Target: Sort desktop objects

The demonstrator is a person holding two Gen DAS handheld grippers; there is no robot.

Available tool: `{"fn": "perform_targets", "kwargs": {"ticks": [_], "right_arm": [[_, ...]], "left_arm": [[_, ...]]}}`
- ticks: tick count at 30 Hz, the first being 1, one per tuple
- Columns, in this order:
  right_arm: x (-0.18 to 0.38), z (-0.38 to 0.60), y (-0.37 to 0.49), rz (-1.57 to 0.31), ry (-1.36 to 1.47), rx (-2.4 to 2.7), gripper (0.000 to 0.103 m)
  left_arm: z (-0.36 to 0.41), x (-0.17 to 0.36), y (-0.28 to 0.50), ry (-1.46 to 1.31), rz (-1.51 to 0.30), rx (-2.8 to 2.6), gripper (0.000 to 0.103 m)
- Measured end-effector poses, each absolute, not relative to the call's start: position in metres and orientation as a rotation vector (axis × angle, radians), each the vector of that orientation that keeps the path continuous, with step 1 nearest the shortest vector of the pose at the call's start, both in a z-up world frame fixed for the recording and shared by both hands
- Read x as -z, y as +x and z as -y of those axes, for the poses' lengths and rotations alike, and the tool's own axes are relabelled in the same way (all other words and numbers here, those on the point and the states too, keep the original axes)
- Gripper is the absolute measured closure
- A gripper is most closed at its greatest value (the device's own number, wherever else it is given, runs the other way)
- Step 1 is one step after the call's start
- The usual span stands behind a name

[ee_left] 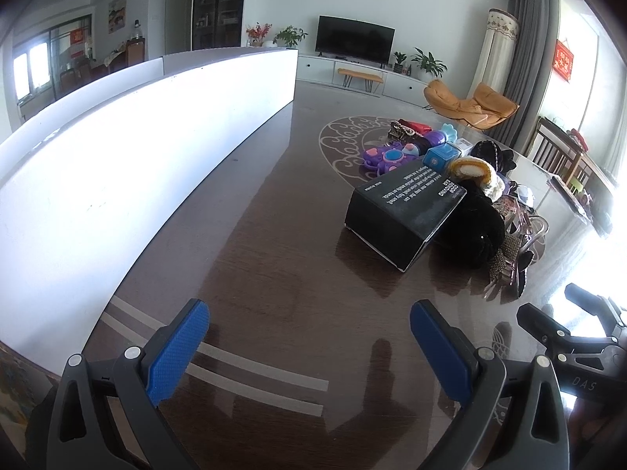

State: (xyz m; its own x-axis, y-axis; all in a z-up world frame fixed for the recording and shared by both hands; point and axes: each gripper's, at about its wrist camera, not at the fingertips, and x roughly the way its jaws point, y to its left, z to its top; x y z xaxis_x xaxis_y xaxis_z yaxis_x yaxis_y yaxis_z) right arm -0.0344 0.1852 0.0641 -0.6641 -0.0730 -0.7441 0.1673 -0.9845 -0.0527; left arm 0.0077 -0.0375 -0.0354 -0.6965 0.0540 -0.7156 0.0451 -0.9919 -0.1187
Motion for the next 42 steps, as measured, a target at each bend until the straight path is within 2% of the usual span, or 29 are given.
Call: {"fn": "perform_targets", "kwargs": {"ticks": [35,42], "right_arm": [[-0.063,-0.184,-0.037,-0.168,1.251,2.718,0.000],[-0.064,-0.157,-0.054,-0.299,1.285,2.577,0.000]], "left_arm": [[0.046,0.033,0.010,-1.253,0.182,-2.892,0.000],[0.058,0.032,0.014,-1.260,0.245,-2.911,0.000]]}}
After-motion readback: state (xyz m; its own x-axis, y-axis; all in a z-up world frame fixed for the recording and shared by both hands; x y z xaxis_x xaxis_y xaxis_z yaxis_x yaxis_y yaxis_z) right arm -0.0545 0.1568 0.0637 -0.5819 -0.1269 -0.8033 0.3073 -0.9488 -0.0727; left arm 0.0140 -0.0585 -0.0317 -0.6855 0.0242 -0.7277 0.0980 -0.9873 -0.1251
